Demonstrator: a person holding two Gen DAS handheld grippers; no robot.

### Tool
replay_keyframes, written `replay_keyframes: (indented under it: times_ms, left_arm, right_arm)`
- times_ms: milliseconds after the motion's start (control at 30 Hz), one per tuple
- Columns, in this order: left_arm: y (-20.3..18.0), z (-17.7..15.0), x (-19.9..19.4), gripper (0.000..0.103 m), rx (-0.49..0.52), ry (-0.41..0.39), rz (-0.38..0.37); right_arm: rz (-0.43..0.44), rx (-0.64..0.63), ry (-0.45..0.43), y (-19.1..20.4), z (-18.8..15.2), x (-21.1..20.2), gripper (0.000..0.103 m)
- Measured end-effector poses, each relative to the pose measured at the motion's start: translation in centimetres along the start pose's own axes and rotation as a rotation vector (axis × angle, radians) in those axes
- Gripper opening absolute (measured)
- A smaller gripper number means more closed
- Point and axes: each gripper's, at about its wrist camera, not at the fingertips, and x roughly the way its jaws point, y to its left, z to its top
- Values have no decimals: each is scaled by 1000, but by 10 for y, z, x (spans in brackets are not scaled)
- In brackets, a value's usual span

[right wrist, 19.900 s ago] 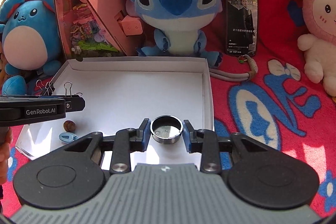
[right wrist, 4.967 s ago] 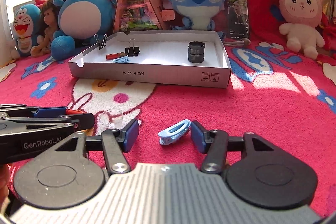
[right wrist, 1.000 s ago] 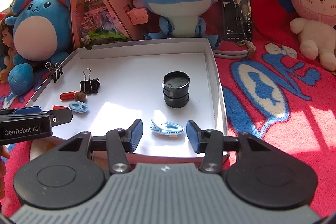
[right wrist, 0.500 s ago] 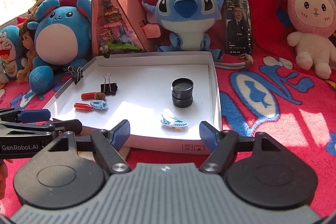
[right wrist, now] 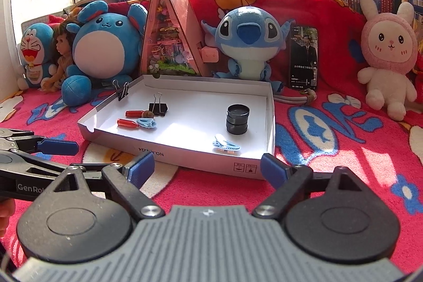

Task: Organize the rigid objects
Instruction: 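Move the right gripper to the acorn on the blanket while the left moves to the clear cup, then close the right gripper on the acorn while the left grasps the clear plastic cup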

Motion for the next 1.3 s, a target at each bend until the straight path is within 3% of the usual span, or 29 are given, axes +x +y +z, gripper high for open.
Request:
replay_keyframes:
  times_ms: [433, 867, 1000, 1200, 1300]
  left_arm:
    - [-23, -41, -12, 80, 63, 11, -37]
    - [-44, -48, 0, 77, 60, -9, -48]
    - [-50, -50, 3, 74, 83, -11, -39]
    - [-53, -51, 4, 54, 94, -30, -15]
    - [-54, -52, 3, 41, 104, -39, -4]
  right_arm:
    - [-73, -34, -21, 4, -54, -42, 99]
    - [-202, -72, 0, 8, -94, -49, 98]
    - [-207, -94, -9, 14, -100, -47, 91]
    - [-174, -73, -20, 16, -102, -47, 77]
    - [-160, -54, -21, 17, -103, -47, 55]
